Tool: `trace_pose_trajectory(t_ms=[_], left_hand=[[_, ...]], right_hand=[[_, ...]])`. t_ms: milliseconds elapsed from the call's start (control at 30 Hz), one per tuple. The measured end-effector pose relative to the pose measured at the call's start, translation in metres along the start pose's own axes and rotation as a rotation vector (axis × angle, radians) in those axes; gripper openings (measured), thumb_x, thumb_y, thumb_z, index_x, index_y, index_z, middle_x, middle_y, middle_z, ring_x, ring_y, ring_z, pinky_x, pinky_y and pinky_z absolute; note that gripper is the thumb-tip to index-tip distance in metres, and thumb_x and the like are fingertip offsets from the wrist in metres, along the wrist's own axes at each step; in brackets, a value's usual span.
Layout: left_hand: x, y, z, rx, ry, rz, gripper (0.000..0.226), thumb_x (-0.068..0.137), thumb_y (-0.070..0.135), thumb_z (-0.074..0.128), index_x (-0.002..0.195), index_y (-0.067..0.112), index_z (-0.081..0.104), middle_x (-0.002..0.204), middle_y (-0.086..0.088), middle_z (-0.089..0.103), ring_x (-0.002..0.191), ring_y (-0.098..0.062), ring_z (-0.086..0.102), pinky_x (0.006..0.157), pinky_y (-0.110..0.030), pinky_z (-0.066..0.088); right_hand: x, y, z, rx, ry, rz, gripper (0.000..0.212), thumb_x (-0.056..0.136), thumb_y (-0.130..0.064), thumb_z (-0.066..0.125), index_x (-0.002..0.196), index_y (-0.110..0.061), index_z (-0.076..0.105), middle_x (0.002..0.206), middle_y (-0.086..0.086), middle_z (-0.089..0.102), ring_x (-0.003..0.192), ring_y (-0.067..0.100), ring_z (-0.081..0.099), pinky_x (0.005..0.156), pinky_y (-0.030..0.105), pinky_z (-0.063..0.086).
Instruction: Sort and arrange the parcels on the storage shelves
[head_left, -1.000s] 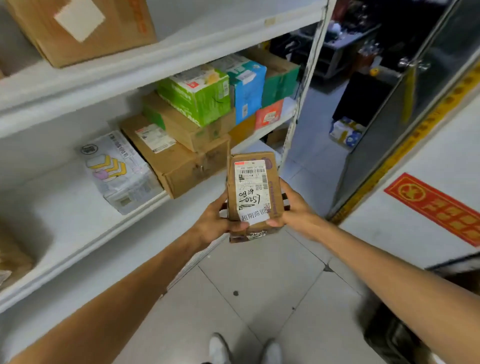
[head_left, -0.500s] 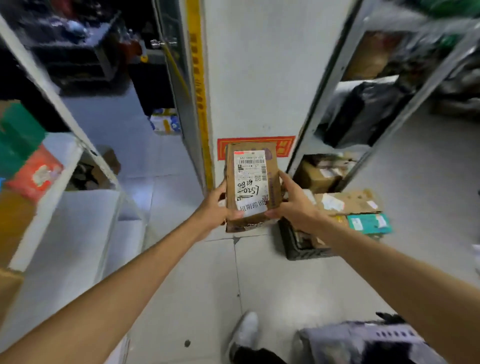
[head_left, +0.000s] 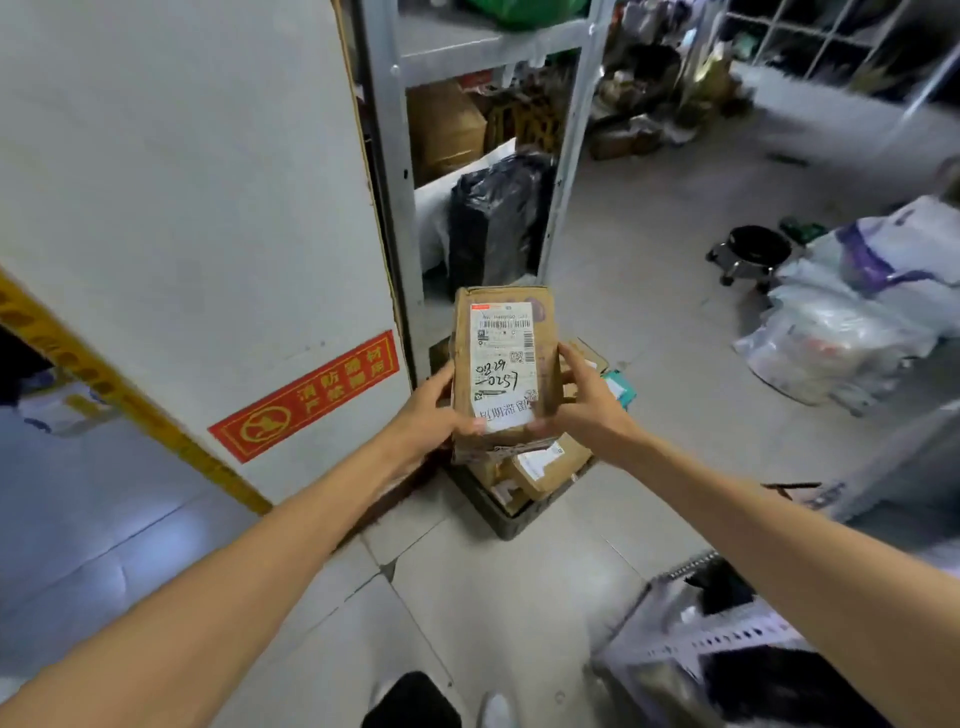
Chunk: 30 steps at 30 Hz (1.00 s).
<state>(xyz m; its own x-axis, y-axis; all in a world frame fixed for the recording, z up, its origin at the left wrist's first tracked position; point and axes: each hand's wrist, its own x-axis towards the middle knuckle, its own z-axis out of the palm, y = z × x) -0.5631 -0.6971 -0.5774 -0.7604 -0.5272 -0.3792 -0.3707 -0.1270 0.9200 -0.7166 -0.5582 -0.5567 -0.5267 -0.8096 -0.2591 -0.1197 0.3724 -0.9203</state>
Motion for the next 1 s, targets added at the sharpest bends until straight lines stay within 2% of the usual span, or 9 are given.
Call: trace_pose_trajectory(t_ms=[167, 300, 367, 467, 600, 667, 800, 900, 1000], left_hand=[[0.084, 0.029, -0.010, 0.076, -0.156, 0.018, 0.093, 0.077, -0.004, 0.069, 0.148, 0.041, 0.029, 0.136, 0.002, 0.057, 0.126, -0.024, 0.051, 0.102, -0.051, 0.045], [0.148, 0.055, -0.020, 0.081, -0.293, 0.009, 0.085, 0.080, -0.013, 0.061, 0.145, 0.036, 0.036, 0.126, 0.003, 0.063, 0.114, -0.019, 0.058, 0.074, -0.030, 0.058], [0.179, 0.067, -0.021, 0.115, -0.362, 0.002, 0.086, 0.079, -0.016, 0.059, 0.147, 0.032, 0.035, 0.128, -0.001, 0.063, 0.115, -0.022, 0.059, 0.066, -0.025, 0.057], [0.218, 0.082, -0.012, 0.160, -0.438, -0.005, 0.088, 0.079, -0.018, 0.057, 0.148, 0.031, 0.034, 0.130, -0.002, 0.062, 0.116, -0.019, 0.058, 0.076, -0.031, 0.056], [0.268, 0.088, 0.012, 0.219, -0.523, -0.021, 0.090, 0.080, -0.017, 0.057, 0.148, 0.036, 0.033, 0.127, 0.001, 0.064, 0.118, -0.025, 0.058, 0.095, -0.054, 0.049], [0.292, 0.089, 0.027, 0.235, -0.553, -0.034, 0.088, 0.081, -0.018, 0.055, 0.147, 0.035, 0.033, 0.129, 0.002, 0.062, 0.119, -0.024, 0.057, 0.092, -0.044, 0.053], [0.341, 0.088, 0.054, 0.237, -0.570, -0.065, 0.084, 0.084, -0.018, 0.054, 0.147, 0.034, 0.032, 0.116, 0.007, 0.062, 0.093, -0.003, 0.060, 0.061, -0.014, 0.053], [0.385, 0.079, 0.067, 0.240, -0.550, -0.116, 0.085, 0.083, -0.017, 0.056, 0.148, 0.032, 0.031, 0.127, 0.004, 0.062, 0.109, -0.014, 0.060, 0.073, -0.023, 0.055], [0.432, 0.065, 0.082, 0.237, -0.528, -0.185, 0.088, 0.081, -0.018, 0.056, 0.148, 0.033, 0.031, 0.132, 0.006, 0.059, 0.124, -0.017, 0.053, 0.091, -0.030, 0.051]], right_hand=[[0.047, 0.000, -0.019, 0.114, 0.157, 0.022, 0.093, 0.067, 0.020, 0.069, 0.144, -0.018, 0.033, 0.104, -0.005, 0.050, 0.107, 0.023, 0.055, 0.080, 0.039, 0.057], [0.084, -0.008, -0.026, 0.222, 0.278, 0.036, 0.094, 0.052, 0.000, 0.072, 0.136, -0.024, 0.040, 0.107, 0.000, 0.054, 0.102, 0.018, 0.057, 0.067, 0.027, 0.056], [0.100, -0.006, -0.030, 0.269, 0.351, 0.045, 0.089, 0.051, -0.001, 0.071, 0.130, -0.032, 0.040, 0.108, 0.001, 0.054, 0.108, 0.023, 0.057, 0.072, 0.034, 0.058], [0.116, -0.002, -0.041, 0.332, 0.449, 0.060, 0.085, 0.055, 0.002, 0.073, 0.124, -0.035, 0.039, 0.107, -0.001, 0.054, 0.110, 0.026, 0.056, 0.078, 0.040, 0.057], [0.138, 0.012, -0.067, 0.340, 0.539, 0.102, 0.083, 0.066, 0.016, 0.071, 0.124, -0.033, 0.039, 0.104, -0.005, 0.054, 0.105, 0.023, 0.055, 0.064, 0.024, 0.055], [0.152, 0.025, -0.082, 0.355, 0.557, 0.122, 0.085, 0.066, 0.017, 0.071, 0.127, -0.032, 0.038, 0.105, -0.005, 0.054, 0.102, 0.017, 0.056, 0.060, 0.019, 0.054], [0.190, 0.057, -0.116, 0.393, 0.535, 0.166, 0.082, 0.070, 0.022, 0.066, 0.123, -0.033, 0.040, 0.103, -0.007, 0.056, 0.095, 0.011, 0.058, 0.061, 0.018, 0.054], [0.229, 0.085, -0.140, 0.380, 0.500, 0.182, 0.081, 0.072, 0.019, 0.068, 0.116, -0.045, 0.043, 0.103, -0.009, 0.057, 0.101, 0.017, 0.059, 0.067, 0.021, 0.056], [0.269, 0.120, -0.159, 0.447, 0.479, 0.254, 0.089, 0.073, 0.017, 0.069, 0.136, -0.037, 0.037, 0.108, -0.009, 0.055, 0.098, 0.012, 0.058, 0.063, 0.018, 0.055]])
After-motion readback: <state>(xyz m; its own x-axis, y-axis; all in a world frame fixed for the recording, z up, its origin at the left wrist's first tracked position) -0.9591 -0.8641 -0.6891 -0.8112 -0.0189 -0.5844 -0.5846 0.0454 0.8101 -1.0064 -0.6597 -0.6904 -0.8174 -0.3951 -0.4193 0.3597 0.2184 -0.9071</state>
